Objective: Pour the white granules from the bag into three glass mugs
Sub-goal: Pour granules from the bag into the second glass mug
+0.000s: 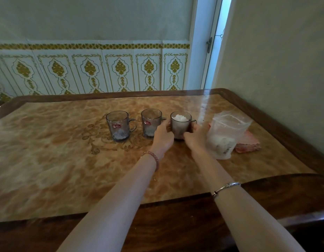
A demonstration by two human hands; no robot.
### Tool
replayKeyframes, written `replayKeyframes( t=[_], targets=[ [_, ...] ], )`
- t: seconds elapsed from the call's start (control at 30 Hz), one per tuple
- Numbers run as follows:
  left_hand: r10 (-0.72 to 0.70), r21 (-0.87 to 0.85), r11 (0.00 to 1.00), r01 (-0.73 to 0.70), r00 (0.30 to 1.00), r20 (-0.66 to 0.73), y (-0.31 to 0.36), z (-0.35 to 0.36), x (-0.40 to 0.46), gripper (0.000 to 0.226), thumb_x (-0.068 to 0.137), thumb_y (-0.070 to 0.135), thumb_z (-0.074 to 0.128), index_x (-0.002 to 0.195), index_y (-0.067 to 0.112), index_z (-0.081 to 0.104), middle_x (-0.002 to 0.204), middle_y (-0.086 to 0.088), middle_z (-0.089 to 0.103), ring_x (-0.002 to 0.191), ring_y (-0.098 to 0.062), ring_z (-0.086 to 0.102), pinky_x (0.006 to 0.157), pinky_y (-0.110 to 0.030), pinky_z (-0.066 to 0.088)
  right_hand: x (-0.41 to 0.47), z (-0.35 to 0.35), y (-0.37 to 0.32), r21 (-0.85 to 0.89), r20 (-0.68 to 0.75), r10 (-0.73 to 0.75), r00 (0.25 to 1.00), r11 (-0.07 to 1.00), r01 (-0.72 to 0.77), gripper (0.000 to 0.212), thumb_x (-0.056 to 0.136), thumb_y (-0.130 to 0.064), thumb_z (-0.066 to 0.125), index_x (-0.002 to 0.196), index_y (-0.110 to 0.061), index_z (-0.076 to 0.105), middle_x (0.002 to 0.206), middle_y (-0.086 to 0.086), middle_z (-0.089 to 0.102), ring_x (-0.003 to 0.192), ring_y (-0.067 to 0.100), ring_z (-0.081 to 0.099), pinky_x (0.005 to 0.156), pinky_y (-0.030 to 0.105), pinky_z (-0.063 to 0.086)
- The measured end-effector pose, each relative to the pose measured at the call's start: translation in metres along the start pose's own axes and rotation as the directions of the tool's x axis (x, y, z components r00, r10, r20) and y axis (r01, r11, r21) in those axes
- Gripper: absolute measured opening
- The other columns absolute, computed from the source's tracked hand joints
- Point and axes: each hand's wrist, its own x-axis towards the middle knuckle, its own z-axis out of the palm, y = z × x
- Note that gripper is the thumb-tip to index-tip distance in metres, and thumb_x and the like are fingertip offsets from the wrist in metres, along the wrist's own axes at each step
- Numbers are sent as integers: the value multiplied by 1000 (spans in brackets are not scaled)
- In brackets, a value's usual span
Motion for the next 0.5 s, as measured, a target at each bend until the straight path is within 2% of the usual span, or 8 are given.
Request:
replayKeyframes(
  t=[0.1,0.17,0.2,0.27,0.33,0.37,0.43,0.5],
  targets=[
    [-17,5,1000,17,1000,-16,1,-5,-4,54,93,-11,38,142,11,41,135,-5,53,125,-20,49,103,-33,44,-2,1,2,-22,37,-13,999,1000,14,61,78,11,55,134,-13,52,121,2,60,105,14,54,74,16,45],
    [-26,21,999,26,999,-31,3,-9,-9,50,94,-9,38,140,10,43,133,-3,51,126,-19,47,98,-28,43,-5,1,1,-30,43,-14,999,999,16,63,78,9,56,137,-12,49,126,2,60,110,17,56,64,11,42],
    [-30,28,999,31,999,-35,3,-11,-12,48,95,-7,38,139,11,42,135,-3,50,125,-19,47,95,-28,44,-8,1,-1,-34,32,-23,999,999,24,62,79,8,57,137,-11,48,126,2,59,113,20,57,64,12,42],
    [-40,41,998,42,998,-42,2,-17,-16,45,97,-1,39,139,13,43,133,-3,51,108,-17,55,75,-25,47,-16,3,-3,-43,-34,-4,999,999,3,59,81,4,61,136,-6,45,125,3,57,118,24,56,75,18,44],
    [-52,43,998,56,995,-79,1,-24,-21,42,97,1,39,136,14,45,122,-1,53,83,-11,53,59,-20,41,-23,6,-4,-22,-103,46,994,999,-49,63,81,0,66,137,-5,39,131,8,55,115,25,57,75,23,44],
    [-59,37,997,63,993,-104,0,-29,-24,41,96,2,40,135,14,45,120,-1,53,82,-10,51,60,-20,42,-28,8,-4,-15,-110,67,992,997,-69,61,81,-2,67,135,-6,39,128,9,56,106,24,58,69,22,43],
    [-74,21,997,78,987,-140,-3,-37,-26,39,96,3,43,133,13,44,123,-2,51,94,-12,48,70,-23,42,-35,14,-6,-35,-86,74,994,996,-78,44,84,-6,66,124,-7,49,118,8,60,91,18,54,58,20,38],
    [-95,-5,995,95,981,-168,-4,-45,-30,37,95,7,47,132,13,42,123,-3,50,101,-14,47,82,-28,43,-41,21,-9,-51,-7,45,999,998,-46,33,86,-8,63,117,-9,57,115,6,64,91,16,54,68,22,42]
  ],
)
